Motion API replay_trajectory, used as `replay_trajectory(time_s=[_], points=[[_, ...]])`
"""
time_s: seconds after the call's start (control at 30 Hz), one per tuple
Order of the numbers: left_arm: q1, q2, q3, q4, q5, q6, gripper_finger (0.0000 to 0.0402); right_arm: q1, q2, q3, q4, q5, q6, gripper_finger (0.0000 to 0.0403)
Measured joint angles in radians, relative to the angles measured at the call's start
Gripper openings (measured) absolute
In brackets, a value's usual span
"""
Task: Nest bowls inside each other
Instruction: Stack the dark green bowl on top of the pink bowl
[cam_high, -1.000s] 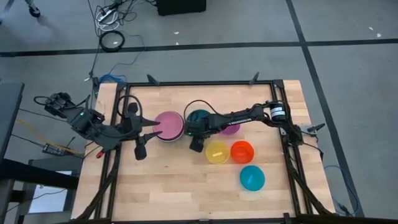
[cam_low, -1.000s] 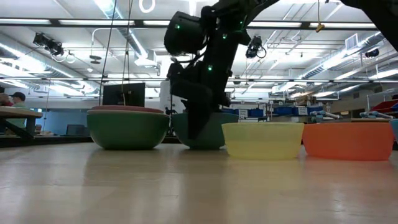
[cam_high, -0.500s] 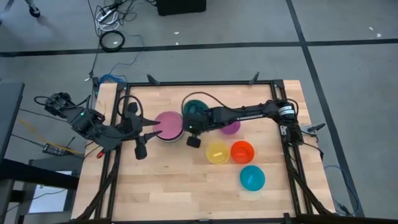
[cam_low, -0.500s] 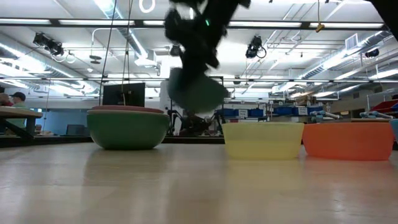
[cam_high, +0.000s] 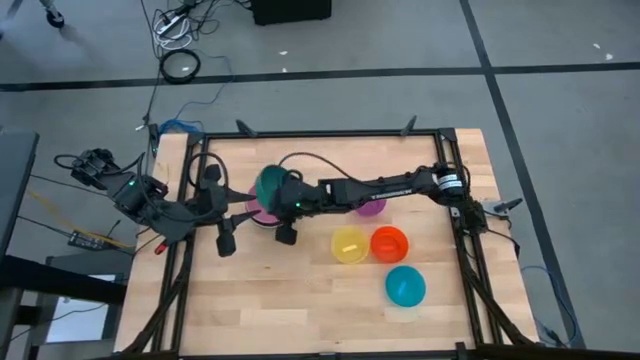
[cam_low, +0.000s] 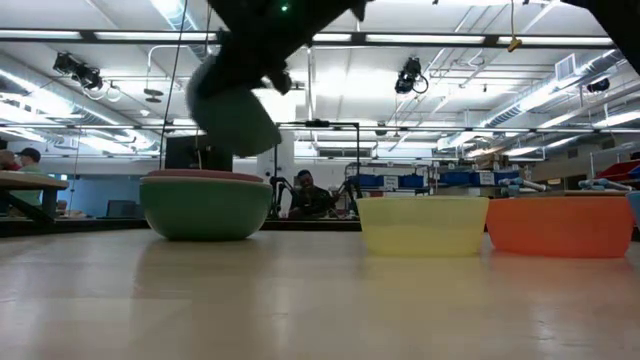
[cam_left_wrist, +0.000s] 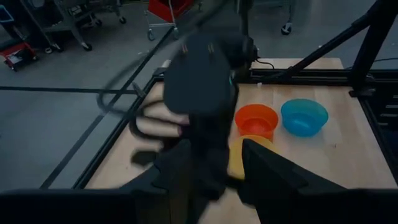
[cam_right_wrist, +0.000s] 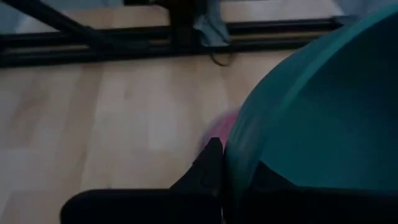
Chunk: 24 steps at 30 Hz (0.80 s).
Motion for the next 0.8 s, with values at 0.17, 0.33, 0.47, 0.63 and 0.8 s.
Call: replay_trajectory(time_s=[0.17, 0.33, 0.47, 0.63, 0.8], points=[[0.0, 0.0, 0.0, 0.004, 0.0, 0.001, 0.0152, 0.003, 0.045, 0.002, 0.078, -0.004, 0.025, 0.0011], [0.0, 0.0, 0.0, 0.001, -0.001, 0.002, 0.0152, 0.0, 0.055, 0.001, 0.119, -0.03, 0.021, 0.0045], [0.0, 0.0, 0.0, 0.002, -0.001, 0.002, 0.0152, 0.003, 0.053, 0.002, 0.109, -0.029, 0.03, 0.0084], [0.0, 0.0, 0.0, 0.003, -0.001, 0.002, 0.0152, 0.0, 0.053, 0.002, 0.109, -0.019, 0.054, 0.0124], [0.0, 0.0, 0.0, 0.002, -0.002, 0.002, 0.0152, 0.002, 0.053, 0.002, 0.102, -0.002, 0.043, 0.0138]])
